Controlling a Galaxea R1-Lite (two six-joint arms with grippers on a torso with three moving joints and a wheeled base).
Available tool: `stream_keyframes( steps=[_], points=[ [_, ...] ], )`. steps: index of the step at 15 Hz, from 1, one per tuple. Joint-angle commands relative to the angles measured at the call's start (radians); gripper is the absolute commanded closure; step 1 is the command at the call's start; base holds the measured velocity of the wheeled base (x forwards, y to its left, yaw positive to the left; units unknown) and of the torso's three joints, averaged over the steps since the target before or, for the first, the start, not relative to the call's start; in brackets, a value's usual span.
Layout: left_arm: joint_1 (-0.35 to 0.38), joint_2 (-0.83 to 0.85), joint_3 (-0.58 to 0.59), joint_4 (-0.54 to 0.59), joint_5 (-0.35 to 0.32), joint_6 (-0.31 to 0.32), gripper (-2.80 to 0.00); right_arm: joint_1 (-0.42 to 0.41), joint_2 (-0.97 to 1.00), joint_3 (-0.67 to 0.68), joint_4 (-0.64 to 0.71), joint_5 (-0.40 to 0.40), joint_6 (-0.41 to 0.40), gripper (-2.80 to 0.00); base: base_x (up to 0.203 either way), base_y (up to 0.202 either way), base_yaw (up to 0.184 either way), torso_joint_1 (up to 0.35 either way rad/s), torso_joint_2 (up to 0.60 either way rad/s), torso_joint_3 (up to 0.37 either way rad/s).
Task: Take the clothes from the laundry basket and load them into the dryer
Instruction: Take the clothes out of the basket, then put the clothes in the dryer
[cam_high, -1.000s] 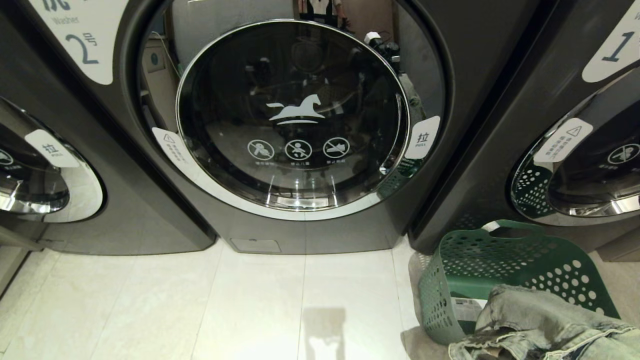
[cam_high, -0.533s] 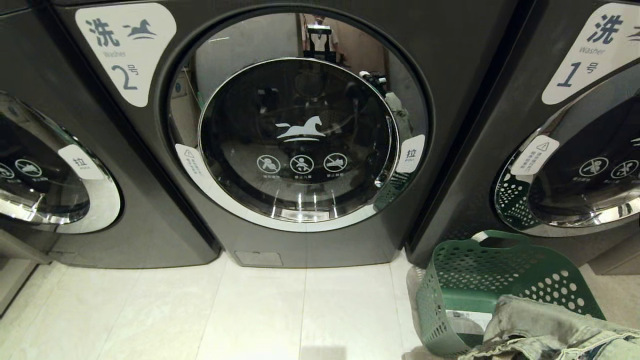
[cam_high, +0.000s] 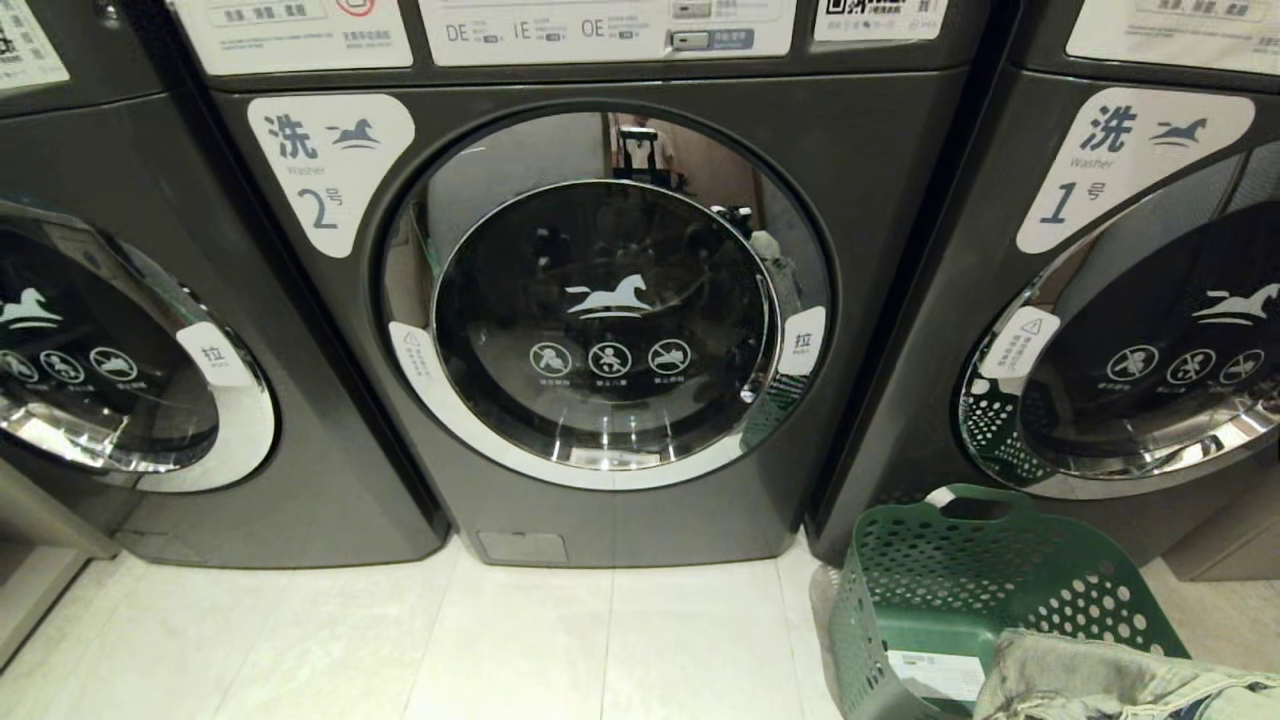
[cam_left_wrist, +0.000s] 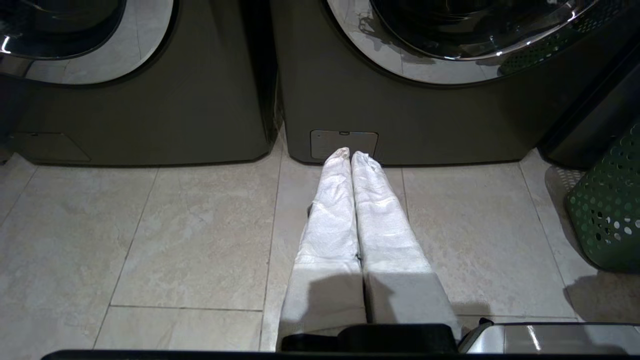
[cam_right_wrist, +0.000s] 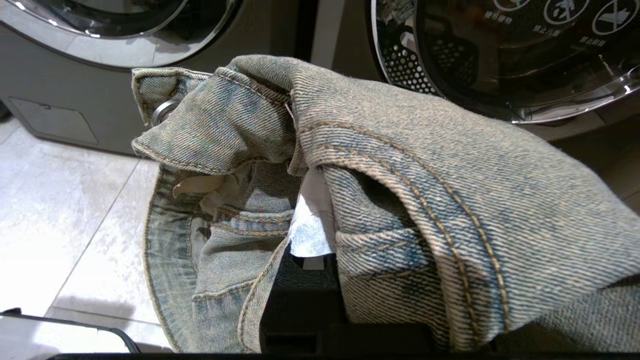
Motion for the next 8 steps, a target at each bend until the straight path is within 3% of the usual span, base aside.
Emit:
stream_keyframes(
  steps=[1, 8],
  points=[
    [0.000, 0.000, 0.000, 0.001, 0.000, 0.000, 0.00, 0.000, 0.001, 0.000, 0.000, 0.000, -0.001, 0.00, 0.000, 0.000, 0.000, 0.003, 0.01, 0.209],
    [0.000, 0.001, 0.001, 0.001, 0.000, 0.000, 0.00, 0.000, 0.001, 0.000, 0.000, 0.000, 0.001, 0.00, 0.000, 0.000, 0.000, 0.003, 0.00, 0.202]
  ],
)
